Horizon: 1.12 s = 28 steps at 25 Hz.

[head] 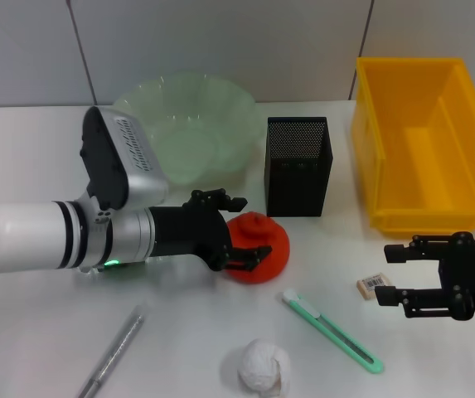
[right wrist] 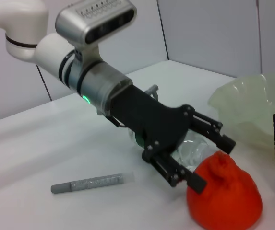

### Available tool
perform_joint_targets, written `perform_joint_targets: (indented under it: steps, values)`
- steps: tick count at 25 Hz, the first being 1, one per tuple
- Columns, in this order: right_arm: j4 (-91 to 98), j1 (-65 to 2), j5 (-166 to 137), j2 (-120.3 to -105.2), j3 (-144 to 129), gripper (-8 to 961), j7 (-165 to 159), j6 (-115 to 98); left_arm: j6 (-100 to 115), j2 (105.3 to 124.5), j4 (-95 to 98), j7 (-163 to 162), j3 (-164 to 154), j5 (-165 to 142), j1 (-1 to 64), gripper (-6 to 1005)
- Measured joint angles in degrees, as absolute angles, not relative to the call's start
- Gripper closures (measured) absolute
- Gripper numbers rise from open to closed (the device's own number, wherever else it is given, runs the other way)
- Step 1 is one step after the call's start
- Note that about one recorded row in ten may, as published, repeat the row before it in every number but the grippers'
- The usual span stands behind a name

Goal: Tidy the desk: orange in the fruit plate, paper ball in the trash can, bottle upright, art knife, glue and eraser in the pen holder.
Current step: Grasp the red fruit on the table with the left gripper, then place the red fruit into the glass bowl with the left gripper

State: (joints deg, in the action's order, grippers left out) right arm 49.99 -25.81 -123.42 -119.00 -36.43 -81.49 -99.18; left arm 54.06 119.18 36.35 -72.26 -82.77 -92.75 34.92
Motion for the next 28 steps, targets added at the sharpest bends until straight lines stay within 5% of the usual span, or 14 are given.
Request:
perform_joint_targets:
  steps: [17, 18, 28]
  values:
    - [49.83, -26.93, -123.49, -119.0, -36.56, 246, -81.63, -97.37, 50.61, 119.18, 36.58, -74.24, -89.71, -90.83, 35.8, 153]
    - [49.83, -26.97, -123.49, -119.0, -36.57, 247, -81.63, -97.35, 50.66, 119.18, 36.72, -74.28, -89.65, -90.79, 35.7, 331]
    - [49.58, -26.85, -123.49, -119.0, -36.56, 252, -81.54, -96.86, 51.05, 119.11, 36.9, -74.97, -89.48, -89.42, 35.21, 698]
